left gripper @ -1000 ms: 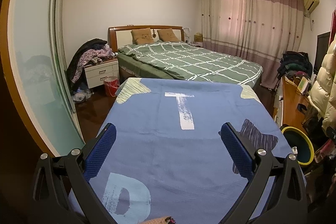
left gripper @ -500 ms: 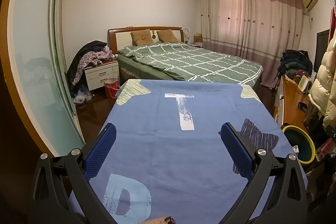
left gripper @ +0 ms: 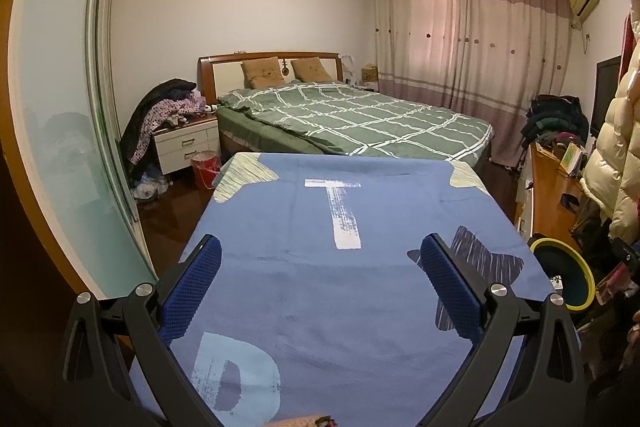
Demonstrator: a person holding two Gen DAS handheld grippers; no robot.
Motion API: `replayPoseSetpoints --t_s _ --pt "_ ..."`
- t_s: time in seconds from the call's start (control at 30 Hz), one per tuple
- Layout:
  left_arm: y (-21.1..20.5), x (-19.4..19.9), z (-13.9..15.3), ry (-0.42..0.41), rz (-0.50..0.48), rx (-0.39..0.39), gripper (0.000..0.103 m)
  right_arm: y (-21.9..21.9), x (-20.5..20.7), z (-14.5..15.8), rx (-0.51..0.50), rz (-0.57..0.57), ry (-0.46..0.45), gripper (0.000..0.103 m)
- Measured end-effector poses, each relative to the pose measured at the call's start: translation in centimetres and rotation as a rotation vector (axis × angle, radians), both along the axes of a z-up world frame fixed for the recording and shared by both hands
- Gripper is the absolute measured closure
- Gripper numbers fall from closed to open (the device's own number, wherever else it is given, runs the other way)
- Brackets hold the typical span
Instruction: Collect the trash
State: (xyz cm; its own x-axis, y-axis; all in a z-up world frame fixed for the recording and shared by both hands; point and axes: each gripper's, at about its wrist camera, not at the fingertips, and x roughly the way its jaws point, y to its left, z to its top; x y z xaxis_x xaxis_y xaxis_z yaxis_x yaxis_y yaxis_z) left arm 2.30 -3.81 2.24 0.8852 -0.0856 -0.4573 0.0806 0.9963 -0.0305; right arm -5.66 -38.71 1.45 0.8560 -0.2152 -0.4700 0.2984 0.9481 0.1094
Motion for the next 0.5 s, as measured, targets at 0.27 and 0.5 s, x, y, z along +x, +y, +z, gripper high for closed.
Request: replayPoseSetpoints --t_s 0.27,0.5 --pt "-0.05 -0.12 -0.02 -0.003 -0.001 0.006 0.005 0.28 0.00 -0.25 0.001 0.005 0.003 0.007" --pt "-0.07 -0.12 -0.04 -0.006 -0.004 0.006 0.005 0.45 0.05 -0.33 0.001 0.007 0.004 0.007"
